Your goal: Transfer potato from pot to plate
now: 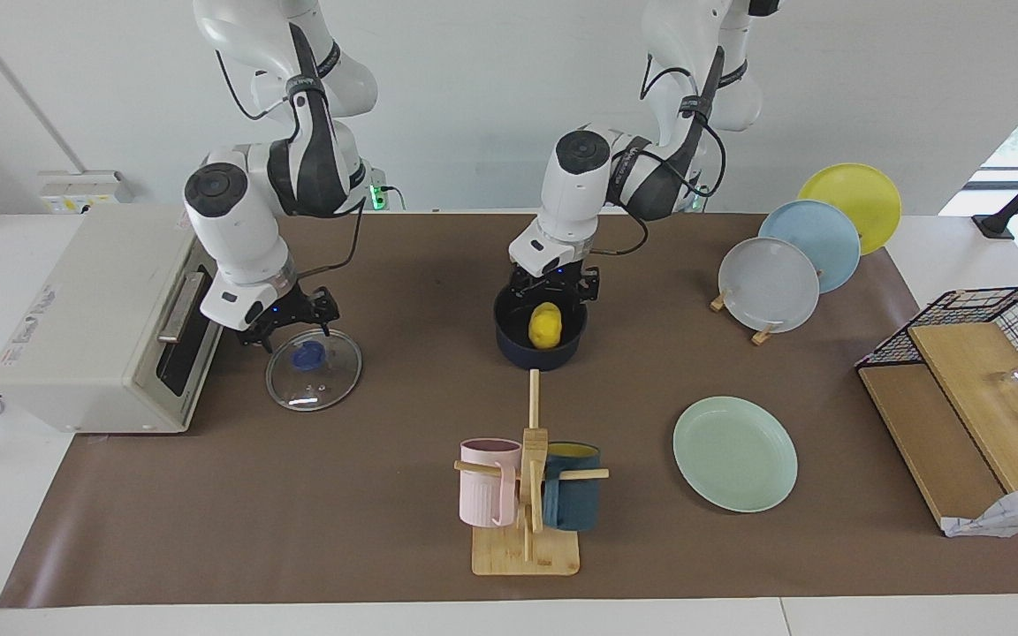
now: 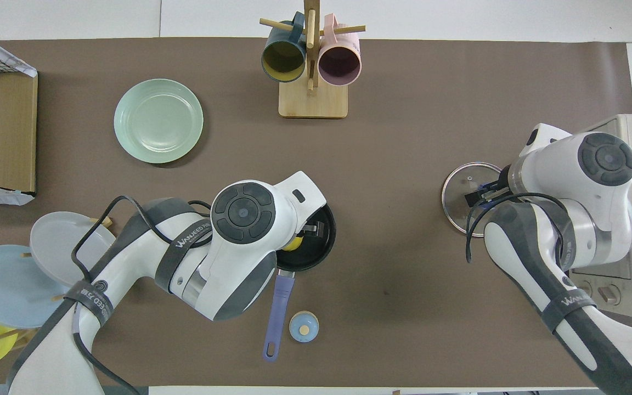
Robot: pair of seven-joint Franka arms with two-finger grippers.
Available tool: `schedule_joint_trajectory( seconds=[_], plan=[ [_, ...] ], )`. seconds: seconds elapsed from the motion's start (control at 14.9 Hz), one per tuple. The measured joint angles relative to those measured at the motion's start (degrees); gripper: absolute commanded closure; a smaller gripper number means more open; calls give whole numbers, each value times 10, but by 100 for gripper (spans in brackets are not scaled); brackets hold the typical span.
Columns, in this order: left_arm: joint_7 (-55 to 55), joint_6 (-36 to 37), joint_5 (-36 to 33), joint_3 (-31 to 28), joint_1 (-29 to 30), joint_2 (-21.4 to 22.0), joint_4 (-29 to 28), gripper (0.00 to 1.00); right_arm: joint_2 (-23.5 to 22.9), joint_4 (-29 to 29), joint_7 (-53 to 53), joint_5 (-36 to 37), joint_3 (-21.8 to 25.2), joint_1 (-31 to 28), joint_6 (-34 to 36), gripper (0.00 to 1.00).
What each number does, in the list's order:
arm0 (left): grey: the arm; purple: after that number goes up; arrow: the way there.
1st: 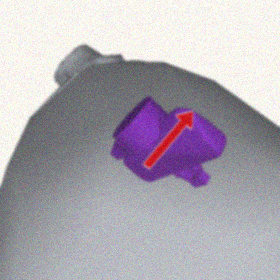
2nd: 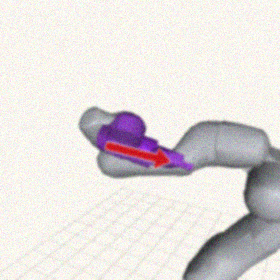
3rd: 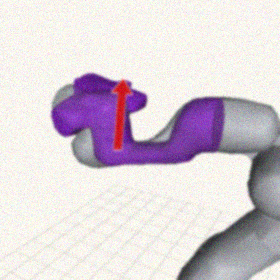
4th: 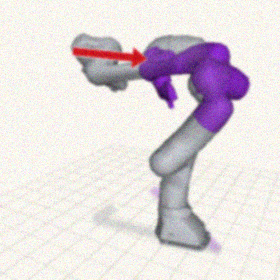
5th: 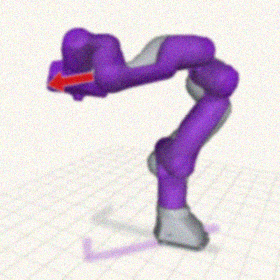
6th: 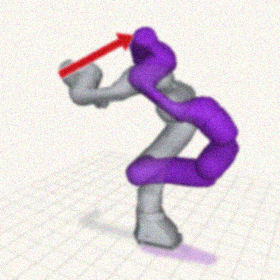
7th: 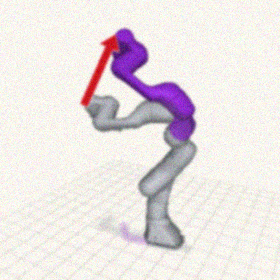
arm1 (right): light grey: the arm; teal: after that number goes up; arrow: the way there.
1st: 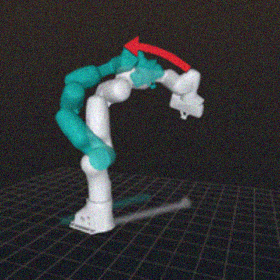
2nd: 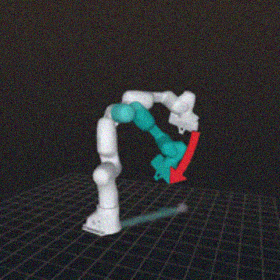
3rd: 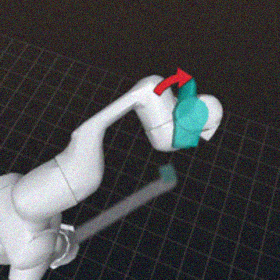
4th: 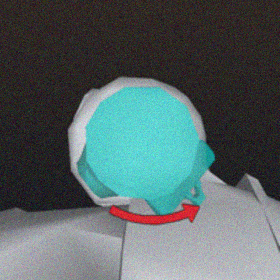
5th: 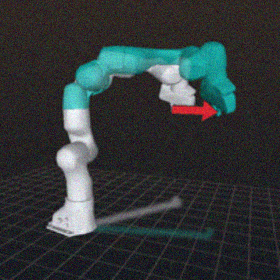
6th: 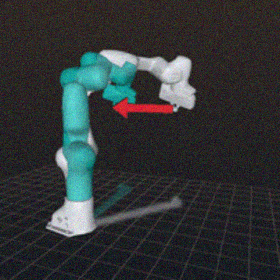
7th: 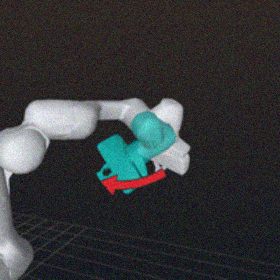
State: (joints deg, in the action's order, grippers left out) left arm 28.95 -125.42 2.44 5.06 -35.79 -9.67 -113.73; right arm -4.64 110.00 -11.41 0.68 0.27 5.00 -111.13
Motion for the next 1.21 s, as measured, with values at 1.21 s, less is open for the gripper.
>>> schedule_joint_trajectory(
  seconds=[1.21],
  plan=[
    [27, -15, 0, 1, -16, -53, 0, 13, 25, -223, 92, -3, 2, -15, 287, 0]
  ],
)
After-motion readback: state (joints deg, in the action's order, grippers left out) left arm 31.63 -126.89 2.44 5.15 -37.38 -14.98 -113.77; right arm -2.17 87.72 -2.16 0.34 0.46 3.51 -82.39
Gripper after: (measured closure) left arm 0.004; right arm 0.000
